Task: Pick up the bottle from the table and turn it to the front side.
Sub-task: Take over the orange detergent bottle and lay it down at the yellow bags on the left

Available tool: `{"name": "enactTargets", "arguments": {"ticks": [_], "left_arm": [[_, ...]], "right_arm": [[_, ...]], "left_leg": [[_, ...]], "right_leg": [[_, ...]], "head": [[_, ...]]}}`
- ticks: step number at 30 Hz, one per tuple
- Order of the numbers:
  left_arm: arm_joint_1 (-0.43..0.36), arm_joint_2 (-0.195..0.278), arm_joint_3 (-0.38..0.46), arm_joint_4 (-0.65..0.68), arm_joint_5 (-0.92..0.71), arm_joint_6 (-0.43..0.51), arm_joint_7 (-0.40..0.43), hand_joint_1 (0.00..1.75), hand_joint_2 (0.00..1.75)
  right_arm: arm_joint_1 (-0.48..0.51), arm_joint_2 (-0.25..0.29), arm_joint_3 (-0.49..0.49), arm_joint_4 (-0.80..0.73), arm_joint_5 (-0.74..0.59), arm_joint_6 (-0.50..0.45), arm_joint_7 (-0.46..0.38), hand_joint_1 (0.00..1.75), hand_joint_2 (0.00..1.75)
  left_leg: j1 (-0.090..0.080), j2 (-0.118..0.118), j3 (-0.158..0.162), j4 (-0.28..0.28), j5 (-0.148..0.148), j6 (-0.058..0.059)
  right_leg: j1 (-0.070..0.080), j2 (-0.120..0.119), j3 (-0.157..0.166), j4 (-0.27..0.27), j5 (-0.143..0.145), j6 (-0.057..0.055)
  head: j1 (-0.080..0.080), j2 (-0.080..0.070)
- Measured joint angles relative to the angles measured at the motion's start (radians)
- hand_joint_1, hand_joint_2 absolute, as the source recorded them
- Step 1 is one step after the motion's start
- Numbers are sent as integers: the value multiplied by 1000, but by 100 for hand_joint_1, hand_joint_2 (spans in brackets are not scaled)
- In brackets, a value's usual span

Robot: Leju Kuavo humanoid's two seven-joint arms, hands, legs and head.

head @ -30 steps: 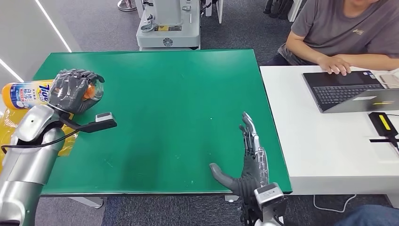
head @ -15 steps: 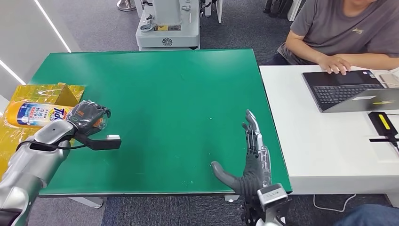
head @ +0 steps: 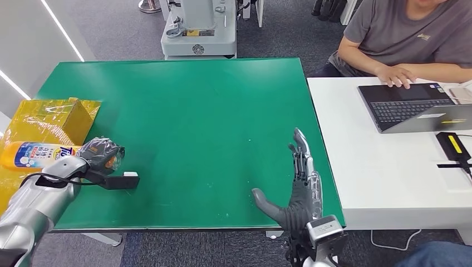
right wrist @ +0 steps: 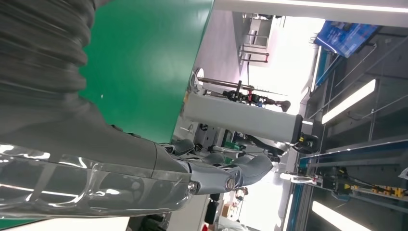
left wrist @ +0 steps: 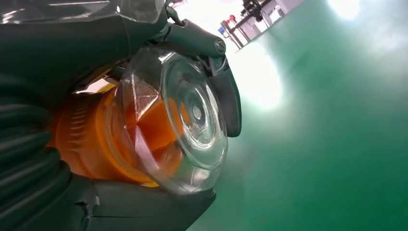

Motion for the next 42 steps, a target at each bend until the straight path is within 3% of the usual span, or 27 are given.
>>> {"name": "enactTargets", "arguments": {"ticks": [13,14,17,18,34,42], "left_arm": [[-8,-33,-10,43,-26,-15,10,175,175],[-8,-37,-11,45,-28,-14,11,138,175],[-11,-48,-14,50,-34,-15,24,7,175],[-13,-51,-15,51,-34,-17,33,0,175],[-34,-67,-15,61,-34,-59,88,0,175],[-33,-64,-8,63,-8,24,112,0,175]], "right_arm": [[1,8,0,-5,4,-23,0,0,175],[0,8,0,-5,4,-25,0,0,175],[0,9,0,-4,4,-30,0,0,175],[-1,10,0,-4,4,-33,0,0,175],[-2,17,-1,2,4,-44,-2,0,175],[-6,22,-4,10,1,-36,-6,0,175]], "left_leg": [[0,0,0,0,0,0],[0,0,0,0,0,0],[0,0,0,0,0,0],[0,0,0,0,0,0],[0,0,0,0,0,0],[0,0,0,0,0,0]], "right_leg": [[0,0,0,0,0,0],[0,0,0,0,0,0],[0,0,0,0,0,0],[0,0,0,0,0,0],[0,0,0,0,0,0],[0,0,0,0,0,0]], "head": [[0,0],[0,0],[0,0],[0,0],[0,0],[0,0]]}}
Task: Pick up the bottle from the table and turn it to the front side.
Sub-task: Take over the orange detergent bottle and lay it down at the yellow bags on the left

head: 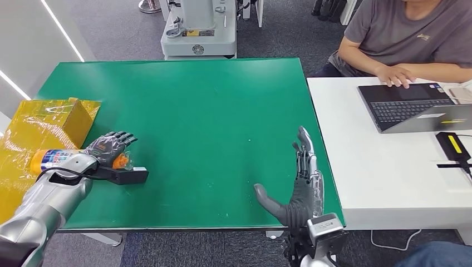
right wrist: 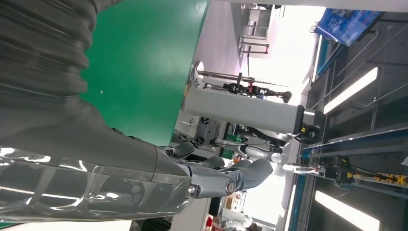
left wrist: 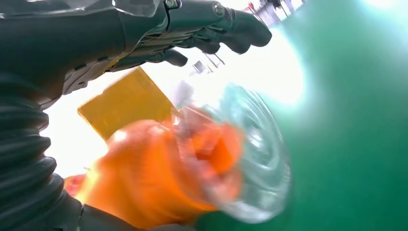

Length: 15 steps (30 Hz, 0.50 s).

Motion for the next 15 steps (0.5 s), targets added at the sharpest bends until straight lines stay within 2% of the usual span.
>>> {"name": "enactTargets", "arguments": {"ticks": [5,10,15], "left_arm": [[6,5,43,-1,56,155,-9,0,175],[30,5,137,-36,129,333,-89,0,175],[65,4,246,-104,193,409,-153,0,175]], "right_arm": [[0,3,-6,0,2,3,2,0,175],[0,4,-8,0,10,3,6,0,175],[1,5,-9,-1,11,2,11,0,175]], "left_leg": [[0,0,0,0,0,0],[0,0,0,0,0,0],[0,0,0,0,0,0]], "right_leg": [[0,0,0,0,0,0],[0,0,0,0,0,0],[0,0,0,0,0,0]], "head": [[0,0],[0,0],[0,0]]}}
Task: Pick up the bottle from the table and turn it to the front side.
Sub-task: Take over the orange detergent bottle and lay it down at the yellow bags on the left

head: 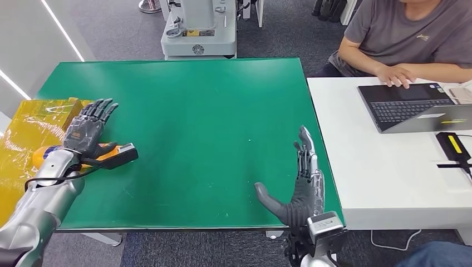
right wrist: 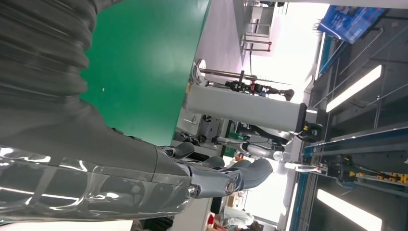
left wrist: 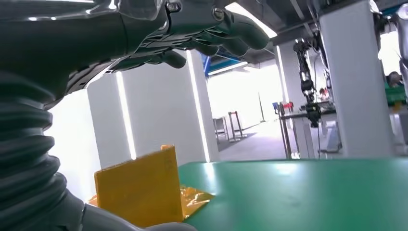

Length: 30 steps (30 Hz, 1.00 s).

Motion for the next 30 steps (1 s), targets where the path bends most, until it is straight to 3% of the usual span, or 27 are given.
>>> {"name": "enactTargets", "arguments": {"ticks": [10,18,24,30], "left_arm": [[30,0,67,-53,9,6,-13,0,175],[123,-2,149,-222,94,16,-113,0,175],[227,-70,227,-482,428,-87,-274,0,175],[275,-195,231,-705,882,-268,-275,0,175]], "right_arm": [[0,0,0,0,0,0,1,0,175],[0,0,-4,-1,3,8,8,0,175],[-2,0,-5,0,-3,-10,15,0,175],[-12,0,-1,14,-28,-2,18,0,175]], "left_leg": [[0,0,0,0,0,0],[0,0,0,0,0,0],[0,-1,0,0,0,0],[-1,-2,0,0,0,0]], "right_leg": [[0,0,0,0,0,0],[0,0,0,0,0,0],[0,-1,0,-1,-1,0],[0,-2,2,-1,0,0]], "head": [[0,0],[0,0],[0,0],[0,0]]}}
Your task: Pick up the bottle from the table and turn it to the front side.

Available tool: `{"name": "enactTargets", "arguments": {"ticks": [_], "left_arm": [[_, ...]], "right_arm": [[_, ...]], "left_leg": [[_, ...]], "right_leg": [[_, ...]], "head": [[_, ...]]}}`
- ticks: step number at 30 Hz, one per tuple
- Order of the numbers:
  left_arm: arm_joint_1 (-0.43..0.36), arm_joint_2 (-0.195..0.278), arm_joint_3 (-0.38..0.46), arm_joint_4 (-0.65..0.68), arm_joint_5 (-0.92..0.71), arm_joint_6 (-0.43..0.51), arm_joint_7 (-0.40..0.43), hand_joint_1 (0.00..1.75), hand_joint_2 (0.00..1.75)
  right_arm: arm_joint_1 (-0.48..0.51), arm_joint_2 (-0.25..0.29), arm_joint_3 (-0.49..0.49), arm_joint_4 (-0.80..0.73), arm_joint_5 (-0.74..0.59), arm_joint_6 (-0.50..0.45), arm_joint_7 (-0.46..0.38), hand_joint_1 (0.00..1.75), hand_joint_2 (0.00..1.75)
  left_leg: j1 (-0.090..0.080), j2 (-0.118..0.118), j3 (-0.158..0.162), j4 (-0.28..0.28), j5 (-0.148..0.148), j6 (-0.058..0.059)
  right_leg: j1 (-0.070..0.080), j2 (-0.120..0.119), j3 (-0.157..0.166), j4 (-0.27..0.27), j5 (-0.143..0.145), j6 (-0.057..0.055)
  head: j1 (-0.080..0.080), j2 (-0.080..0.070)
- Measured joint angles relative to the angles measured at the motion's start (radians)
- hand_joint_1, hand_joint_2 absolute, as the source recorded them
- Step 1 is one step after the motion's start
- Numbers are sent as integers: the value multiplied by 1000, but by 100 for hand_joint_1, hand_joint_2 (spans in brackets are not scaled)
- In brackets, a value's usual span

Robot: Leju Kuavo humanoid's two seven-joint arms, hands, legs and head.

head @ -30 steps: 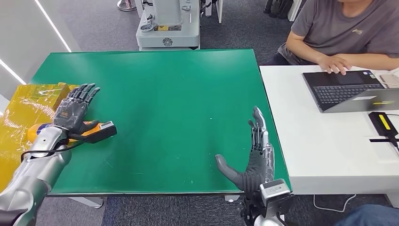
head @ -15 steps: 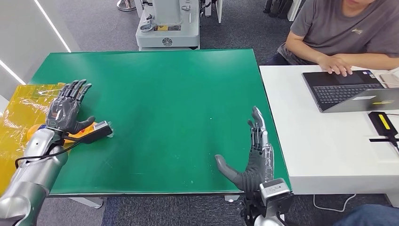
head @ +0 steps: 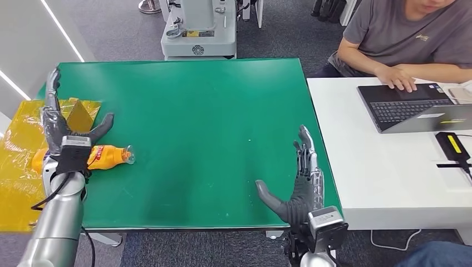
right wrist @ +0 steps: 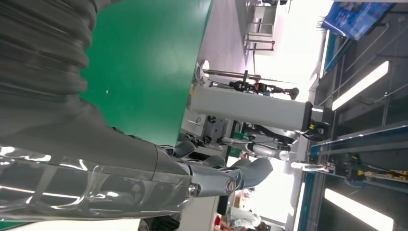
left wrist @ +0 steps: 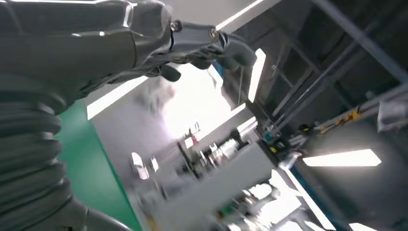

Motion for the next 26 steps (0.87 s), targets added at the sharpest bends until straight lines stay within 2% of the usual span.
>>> {"name": "enactTargets", "arguments": {"ticks": [4,9,13,18,26], "left_arm": [[37,-104,-42,-103,465,-154,7,0,175],[79,-196,-130,-193,678,-178,-7,0,175],[129,-252,-157,-257,727,-170,-12,0,175],[202,-311,-158,-307,650,-185,-13,0,175],[265,-338,-155,-351,596,-201,-13,0,175]], "right_arm": [[-26,0,7,28,-10,20,0,0,175],[-60,0,22,53,-6,15,9,0,175],[-82,0,35,68,-11,10,21,0,175],[-103,0,53,92,-19,16,29,0,175],[-108,0,58,115,-27,27,37,0,175]], "left_leg": [[0,-2,0,0,0,0],[0,-2,0,0,0,0],[0,-2,0,0,0,0],[0,-2,0,0,0,0],[0,-2,0,0,0,0]], "right_leg": [[0,-3,1,0,0,1],[0,-2,1,0,0,1],[0,-2,1,0,0,1],[0,-2,1,0,-1,0],[0,-2,1,0,-1,1]], "head": [[0,0],[0,0],[0,0],[0,0],[0,0]]}}
